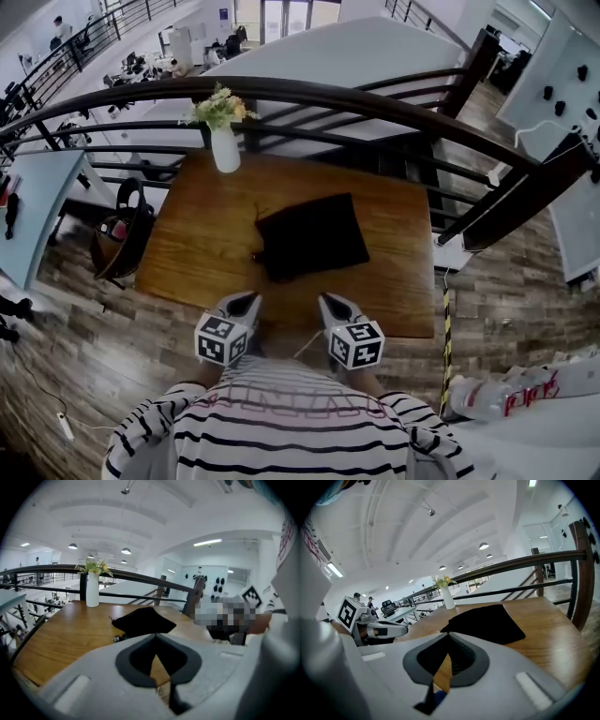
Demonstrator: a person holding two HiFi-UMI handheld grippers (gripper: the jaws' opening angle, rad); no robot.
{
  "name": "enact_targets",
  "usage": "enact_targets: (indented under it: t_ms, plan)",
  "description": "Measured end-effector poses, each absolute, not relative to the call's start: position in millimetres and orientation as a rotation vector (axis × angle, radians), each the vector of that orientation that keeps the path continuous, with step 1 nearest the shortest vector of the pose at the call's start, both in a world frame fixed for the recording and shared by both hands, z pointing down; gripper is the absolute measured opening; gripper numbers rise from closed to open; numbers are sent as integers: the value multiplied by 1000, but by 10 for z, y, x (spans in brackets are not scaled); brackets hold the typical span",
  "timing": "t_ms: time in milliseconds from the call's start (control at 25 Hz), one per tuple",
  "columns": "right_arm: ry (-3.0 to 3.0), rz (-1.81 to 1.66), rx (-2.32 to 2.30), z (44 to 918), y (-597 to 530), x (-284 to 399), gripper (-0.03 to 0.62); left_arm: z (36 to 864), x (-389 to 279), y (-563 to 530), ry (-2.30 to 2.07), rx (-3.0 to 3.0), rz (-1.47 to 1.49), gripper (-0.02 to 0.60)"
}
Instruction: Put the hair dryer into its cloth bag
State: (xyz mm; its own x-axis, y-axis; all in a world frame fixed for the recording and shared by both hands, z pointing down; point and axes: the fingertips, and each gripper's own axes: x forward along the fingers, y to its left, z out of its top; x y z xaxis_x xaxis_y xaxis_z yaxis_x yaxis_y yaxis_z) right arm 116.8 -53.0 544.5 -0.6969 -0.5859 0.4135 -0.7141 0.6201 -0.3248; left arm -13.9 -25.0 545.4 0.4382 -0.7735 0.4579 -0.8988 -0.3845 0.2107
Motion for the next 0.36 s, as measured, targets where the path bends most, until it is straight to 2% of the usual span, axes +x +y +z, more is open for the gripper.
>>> enact_targets:
  t_ms: [360]
  plan:
    - [-2582,687,1085,5417,-475,1147,0,5460,-156,-177,-1413,2266,390,2]
